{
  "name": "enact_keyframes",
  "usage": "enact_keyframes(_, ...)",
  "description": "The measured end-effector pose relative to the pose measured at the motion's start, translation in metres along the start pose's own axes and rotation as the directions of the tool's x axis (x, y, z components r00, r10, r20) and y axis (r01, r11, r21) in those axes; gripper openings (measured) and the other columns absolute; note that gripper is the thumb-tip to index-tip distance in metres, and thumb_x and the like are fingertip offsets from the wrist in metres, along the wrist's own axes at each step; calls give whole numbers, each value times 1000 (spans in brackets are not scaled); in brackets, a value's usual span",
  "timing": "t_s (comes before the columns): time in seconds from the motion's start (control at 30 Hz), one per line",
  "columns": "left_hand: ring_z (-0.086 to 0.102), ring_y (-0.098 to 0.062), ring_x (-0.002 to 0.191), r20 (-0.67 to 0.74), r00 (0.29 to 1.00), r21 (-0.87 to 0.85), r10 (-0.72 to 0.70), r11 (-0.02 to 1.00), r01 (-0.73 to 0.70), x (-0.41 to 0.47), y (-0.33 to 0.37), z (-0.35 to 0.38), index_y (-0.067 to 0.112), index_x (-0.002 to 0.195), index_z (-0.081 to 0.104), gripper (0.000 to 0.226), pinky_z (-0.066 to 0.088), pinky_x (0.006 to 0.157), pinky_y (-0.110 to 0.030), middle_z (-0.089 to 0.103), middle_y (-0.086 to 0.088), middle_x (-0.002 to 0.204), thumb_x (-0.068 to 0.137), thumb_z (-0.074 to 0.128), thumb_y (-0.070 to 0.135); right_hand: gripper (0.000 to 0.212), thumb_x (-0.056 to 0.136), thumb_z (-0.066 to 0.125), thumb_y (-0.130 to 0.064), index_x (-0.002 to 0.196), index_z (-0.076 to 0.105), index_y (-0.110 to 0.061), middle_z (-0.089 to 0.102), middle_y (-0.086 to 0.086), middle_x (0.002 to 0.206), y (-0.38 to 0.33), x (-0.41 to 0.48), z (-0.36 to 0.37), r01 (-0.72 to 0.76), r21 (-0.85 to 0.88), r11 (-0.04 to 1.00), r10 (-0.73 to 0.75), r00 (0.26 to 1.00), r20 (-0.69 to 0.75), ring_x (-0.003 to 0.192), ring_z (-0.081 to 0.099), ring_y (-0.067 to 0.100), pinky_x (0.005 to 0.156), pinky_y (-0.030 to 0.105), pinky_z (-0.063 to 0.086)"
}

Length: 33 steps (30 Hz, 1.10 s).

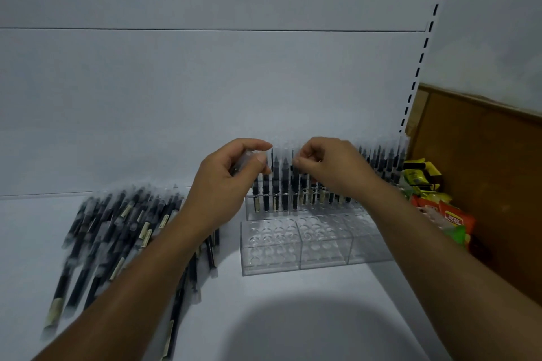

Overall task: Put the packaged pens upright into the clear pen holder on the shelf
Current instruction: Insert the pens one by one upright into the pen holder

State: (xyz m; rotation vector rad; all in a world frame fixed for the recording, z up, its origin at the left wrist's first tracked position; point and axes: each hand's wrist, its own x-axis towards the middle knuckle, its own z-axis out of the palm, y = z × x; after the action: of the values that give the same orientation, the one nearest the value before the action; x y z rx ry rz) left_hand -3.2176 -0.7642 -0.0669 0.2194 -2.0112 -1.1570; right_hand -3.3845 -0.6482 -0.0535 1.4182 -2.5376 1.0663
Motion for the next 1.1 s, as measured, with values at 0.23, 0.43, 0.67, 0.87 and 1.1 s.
enact_keyframes(0.23, 56, -18, 63, -1, 1000, -87, -2, 996, 2, 7, 13, 8, 21, 108, 66, 18, 46, 56, -26, 71, 2, 79, 98, 53, 15, 19, 87, 67, -45, 92, 70, -27, 65, -14, 82, -2, -11, -13, -11, -60, 998, 9, 1000, -27, 76, 60, 5, 67, 26, 48)
enact_keyframes(0.43, 69, -10, 93, -6, 1000, -231, -19, 973, 17, 17, 30, 23, 18, 113, 64, 20, 55, 79, -23, 74, 1, 98, 101, 48, 20, 12, 84, 74, -34, 93, 74, -25, 70, -11, 85, -28, -31, -18, 109, 370, 922, -157, 982, 103, 68, 60, 4, 65, 20, 51)
enact_keyframes(0.67, 68, -11, 101, 38, 999, -335, 20, 942, -6, 23, 47, 41, 11, 111, 63, 19, 56, 81, -24, 73, -4, 105, 100, 48, 16, 11, 88, 67, -15, 97, 72, -15, 71, -4, 81, -33, -29, -15, 212, 454, 865, -218, 975, -38, 75, 67, 21, 73, 40, 58)
enact_keyframes(0.87, 59, 3, 113, 77, 997, -207, 8, 978, 8, 16, 42, 42, 29, 135, 50, 36, 51, 85, -16, 61, 10, 127, 99, 47, 32, 9, 90, 65, -19, 96, 70, -14, 72, 4, 83, -24, -30, -18, 191, 482, 855, -193, 980, -45, 78, 70, 24, 75, 41, 59)
enact_keyframes(1.1, 32, 3, 131, 312, 935, 509, -169, 860, -14, -21, -1, 11, 40, 141, 41, 63, 30, 112, -33, 39, 21, 146, 85, 34, 67, 8, 91, 67, -24, 86, 64, -19, 70, 0, 82, 4, -17, -34, 89, 363, 928, 26, 953, -302, 66, 67, 11, 61, 21, 53)
